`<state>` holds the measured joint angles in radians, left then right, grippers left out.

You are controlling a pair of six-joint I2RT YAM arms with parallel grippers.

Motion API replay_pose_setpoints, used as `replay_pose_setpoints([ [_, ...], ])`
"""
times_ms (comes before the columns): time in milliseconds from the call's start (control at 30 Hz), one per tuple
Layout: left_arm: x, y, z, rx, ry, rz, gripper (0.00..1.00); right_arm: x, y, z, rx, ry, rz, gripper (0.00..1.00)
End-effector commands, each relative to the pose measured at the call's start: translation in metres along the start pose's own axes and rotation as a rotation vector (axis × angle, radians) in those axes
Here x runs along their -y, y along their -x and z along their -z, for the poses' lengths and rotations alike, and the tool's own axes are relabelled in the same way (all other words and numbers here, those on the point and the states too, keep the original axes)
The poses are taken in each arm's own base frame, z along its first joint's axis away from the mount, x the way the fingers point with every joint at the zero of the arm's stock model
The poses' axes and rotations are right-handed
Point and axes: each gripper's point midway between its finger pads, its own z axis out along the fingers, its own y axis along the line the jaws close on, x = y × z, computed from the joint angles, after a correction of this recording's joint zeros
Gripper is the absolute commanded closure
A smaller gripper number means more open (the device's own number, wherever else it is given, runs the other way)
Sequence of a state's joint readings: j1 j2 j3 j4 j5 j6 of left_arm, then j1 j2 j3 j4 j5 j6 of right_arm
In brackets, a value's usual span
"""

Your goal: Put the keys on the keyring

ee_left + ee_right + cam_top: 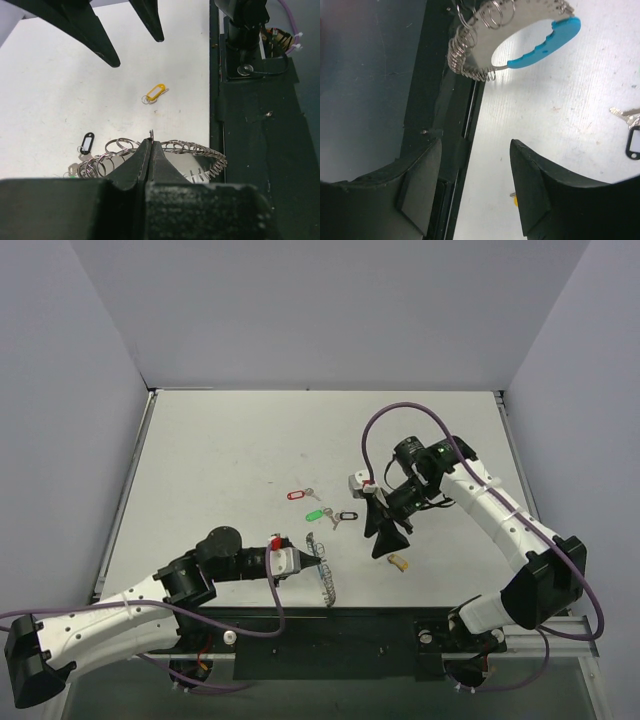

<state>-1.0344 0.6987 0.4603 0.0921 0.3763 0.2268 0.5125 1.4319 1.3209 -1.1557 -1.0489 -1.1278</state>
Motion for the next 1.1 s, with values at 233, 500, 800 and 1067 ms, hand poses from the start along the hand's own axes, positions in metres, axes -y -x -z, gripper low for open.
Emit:
replay_pose_setpoints([
  [233, 0.002, 0.026, -0.001, -0.021, -0.073, -0.257, 1.0, 0.002, -0.028, 0.005, 0.04, -0.009, -0.044, 0.47],
  [500, 0.004, 0.029, -0.004, -0.031, -0.094, -0.328, 1.0, 0.003, -0.037, 0.009, 0.06, -0.031, -0.053, 0.47],
  [800, 0.008, 0.029, -0.01, -0.011, -0.102, -0.338, 1.0, 0.004, -0.045, 0.01, 0.076, -0.046, -0.079, 0.47],
  [1067, 0.009, 0.037, -0.016, 0.027, -0.102, -0.341, 1.0, 0.006, -0.048, 0.013, 0.09, -0.058, -0.104, 0.47],
])
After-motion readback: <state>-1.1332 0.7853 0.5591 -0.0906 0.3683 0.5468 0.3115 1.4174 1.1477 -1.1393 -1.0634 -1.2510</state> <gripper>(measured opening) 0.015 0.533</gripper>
